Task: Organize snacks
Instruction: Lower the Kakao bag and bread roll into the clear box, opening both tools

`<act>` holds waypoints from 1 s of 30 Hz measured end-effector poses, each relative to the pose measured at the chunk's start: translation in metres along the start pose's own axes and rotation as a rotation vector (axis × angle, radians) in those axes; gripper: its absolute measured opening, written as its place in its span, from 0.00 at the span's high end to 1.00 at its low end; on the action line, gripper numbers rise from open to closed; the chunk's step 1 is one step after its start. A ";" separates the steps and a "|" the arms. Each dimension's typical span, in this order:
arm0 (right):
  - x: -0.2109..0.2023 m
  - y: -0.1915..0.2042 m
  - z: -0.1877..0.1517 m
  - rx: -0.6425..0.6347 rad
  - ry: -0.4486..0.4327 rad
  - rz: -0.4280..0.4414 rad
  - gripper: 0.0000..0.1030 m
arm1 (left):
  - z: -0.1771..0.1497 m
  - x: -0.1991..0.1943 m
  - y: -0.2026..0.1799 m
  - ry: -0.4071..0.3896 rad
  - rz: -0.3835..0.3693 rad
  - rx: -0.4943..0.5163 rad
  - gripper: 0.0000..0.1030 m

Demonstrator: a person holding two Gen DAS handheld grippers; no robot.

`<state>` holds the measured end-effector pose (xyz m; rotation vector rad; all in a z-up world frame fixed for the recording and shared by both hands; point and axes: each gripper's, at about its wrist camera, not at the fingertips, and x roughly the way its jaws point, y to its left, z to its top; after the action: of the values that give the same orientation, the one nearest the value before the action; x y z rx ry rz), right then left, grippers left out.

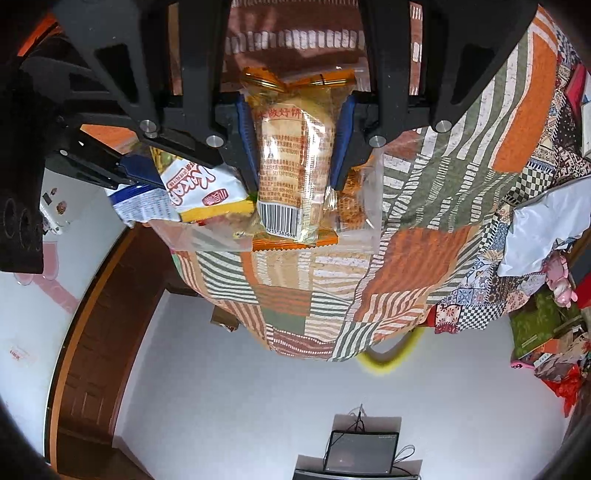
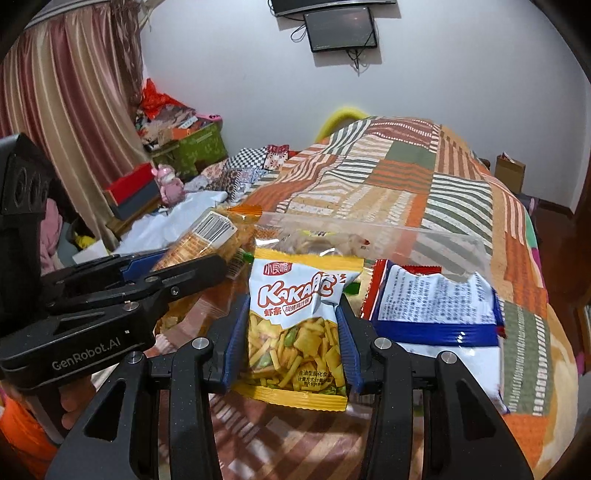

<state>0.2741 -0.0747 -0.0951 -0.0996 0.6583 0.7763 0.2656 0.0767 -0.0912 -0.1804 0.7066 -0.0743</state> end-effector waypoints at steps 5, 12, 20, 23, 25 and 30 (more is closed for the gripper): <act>0.006 0.001 -0.001 -0.017 -0.002 -0.024 0.60 | -0.002 0.003 0.001 -0.016 -0.002 0.006 0.64; 0.004 0.006 -0.003 -0.058 0.007 -0.044 0.56 | -0.009 0.001 -0.001 -0.021 -0.008 0.021 0.60; -0.010 0.006 -0.002 -0.068 -0.007 -0.046 0.39 | -0.008 -0.008 -0.004 -0.018 -0.033 0.014 0.46; -0.018 0.006 -0.003 -0.078 -0.021 -0.050 0.38 | -0.008 -0.012 -0.002 -0.015 -0.040 -0.001 0.46; -0.025 0.004 -0.003 -0.072 -0.032 -0.052 0.38 | -0.008 -0.017 -0.002 -0.020 -0.040 -0.004 0.46; -0.043 -0.003 -0.002 -0.031 -0.063 -0.039 0.38 | -0.006 -0.035 -0.006 -0.052 -0.026 0.012 0.46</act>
<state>0.2522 -0.1039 -0.0715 -0.1159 0.5835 0.7496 0.2349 0.0741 -0.0726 -0.1788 0.6523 -0.0981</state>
